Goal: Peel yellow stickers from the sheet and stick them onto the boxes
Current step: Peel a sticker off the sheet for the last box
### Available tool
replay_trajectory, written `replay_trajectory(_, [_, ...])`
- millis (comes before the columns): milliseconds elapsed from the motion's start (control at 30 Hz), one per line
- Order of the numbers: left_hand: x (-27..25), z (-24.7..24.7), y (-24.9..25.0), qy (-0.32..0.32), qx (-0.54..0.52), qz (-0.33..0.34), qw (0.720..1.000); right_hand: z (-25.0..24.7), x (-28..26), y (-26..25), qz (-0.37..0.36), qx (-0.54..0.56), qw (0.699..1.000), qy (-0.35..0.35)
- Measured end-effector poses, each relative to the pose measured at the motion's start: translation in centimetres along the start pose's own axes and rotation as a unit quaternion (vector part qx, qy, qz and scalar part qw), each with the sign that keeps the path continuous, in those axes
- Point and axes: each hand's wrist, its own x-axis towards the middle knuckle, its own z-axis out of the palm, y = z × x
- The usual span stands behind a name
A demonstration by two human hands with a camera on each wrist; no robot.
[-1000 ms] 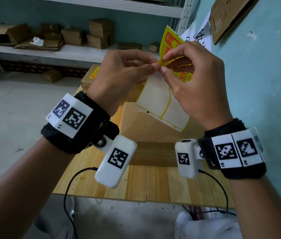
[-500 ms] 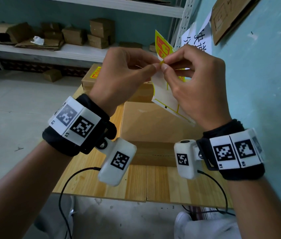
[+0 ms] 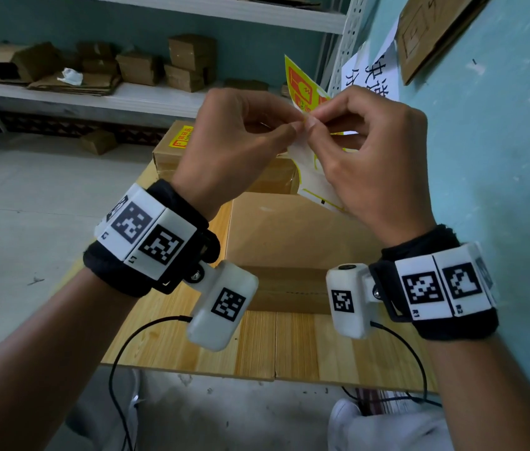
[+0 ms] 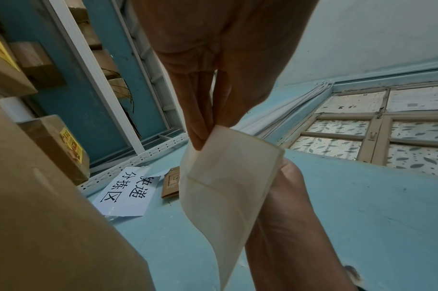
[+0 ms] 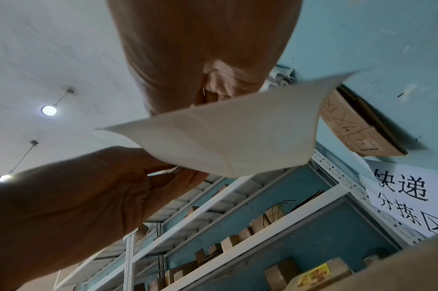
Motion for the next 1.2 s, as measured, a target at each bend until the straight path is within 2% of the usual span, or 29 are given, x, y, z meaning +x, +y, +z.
replay_trajectory(867, [0.03,-0.01,-0.03,-0.008,0.003,-0.004,1.0,-0.1,-0.05,0.03,0.012,0.019,1.0,-0.004])
replay_trajectory(1100, [-0.05,-0.09,-0.03,0.014,-0.042,-0.042,0.998,-0.2,0.15,0.39,0.003,0.029,1.0,-0.009])
replay_trajectory(1200, [-0.14,-0.04,0.09,0.016,-0.061,-0.075,0.995,-0.32,0.15,0.33,-0.029,-0.02,0.999,-0.016])
